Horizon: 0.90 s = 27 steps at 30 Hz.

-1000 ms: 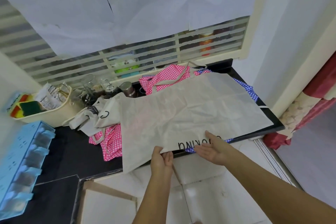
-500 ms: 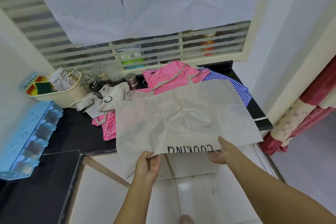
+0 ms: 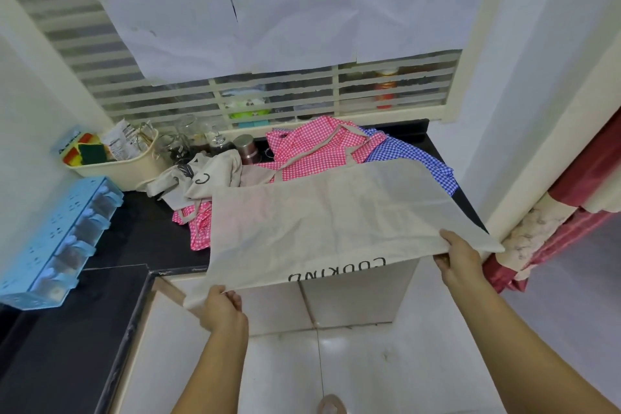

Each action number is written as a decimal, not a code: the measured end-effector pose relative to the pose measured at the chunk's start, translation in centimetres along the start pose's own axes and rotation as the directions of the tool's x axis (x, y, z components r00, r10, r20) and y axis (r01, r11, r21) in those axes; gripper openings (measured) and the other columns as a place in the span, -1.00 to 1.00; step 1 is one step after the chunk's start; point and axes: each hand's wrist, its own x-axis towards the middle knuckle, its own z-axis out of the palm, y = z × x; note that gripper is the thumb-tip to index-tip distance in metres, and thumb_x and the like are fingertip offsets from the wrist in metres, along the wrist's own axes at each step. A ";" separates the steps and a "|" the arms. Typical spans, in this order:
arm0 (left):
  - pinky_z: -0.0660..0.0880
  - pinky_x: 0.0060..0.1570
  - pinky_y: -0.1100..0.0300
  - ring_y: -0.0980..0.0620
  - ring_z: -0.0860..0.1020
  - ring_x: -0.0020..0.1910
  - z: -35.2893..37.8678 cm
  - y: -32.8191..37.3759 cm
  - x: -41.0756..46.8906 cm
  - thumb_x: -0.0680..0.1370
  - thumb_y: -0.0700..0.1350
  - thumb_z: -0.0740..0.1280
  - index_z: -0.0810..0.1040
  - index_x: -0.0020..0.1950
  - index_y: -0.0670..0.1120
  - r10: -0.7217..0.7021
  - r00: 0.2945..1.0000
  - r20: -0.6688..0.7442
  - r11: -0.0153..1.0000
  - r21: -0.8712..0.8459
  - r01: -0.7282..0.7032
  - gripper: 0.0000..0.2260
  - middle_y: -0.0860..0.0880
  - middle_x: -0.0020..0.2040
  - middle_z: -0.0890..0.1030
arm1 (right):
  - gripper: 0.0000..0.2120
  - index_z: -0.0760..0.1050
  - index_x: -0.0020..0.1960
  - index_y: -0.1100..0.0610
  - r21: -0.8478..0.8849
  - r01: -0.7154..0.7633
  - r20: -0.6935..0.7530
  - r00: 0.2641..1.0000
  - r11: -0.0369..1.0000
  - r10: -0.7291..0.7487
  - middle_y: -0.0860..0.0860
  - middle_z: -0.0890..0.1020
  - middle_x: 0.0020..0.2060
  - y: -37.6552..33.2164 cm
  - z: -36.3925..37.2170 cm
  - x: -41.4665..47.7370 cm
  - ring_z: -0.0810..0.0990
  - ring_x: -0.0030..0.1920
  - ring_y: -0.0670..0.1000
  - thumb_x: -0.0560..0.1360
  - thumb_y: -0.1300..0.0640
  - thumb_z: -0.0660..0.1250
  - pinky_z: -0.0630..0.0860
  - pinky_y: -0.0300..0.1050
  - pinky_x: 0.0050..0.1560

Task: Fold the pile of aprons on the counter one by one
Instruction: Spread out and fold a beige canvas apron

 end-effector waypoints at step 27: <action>0.48 -0.53 0.36 0.11 0.48 -0.40 18.5 6.6 5.9 0.62 -0.23 0.14 0.32 -0.31 -0.14 -0.015 0.981 0.195 0.999 -0.047 0.025 -0.72 -0.01 -0.36 0.37 | -0.74 0.44 -0.18 0.26 -0.664 0.075 0.111 0.994 0.744 0.000 0.08 0.56 -0.62 -8.9 12.1 9.2 0.50 -0.66 -0.09 0.59 0.15 0.11 0.33 -0.38 -0.66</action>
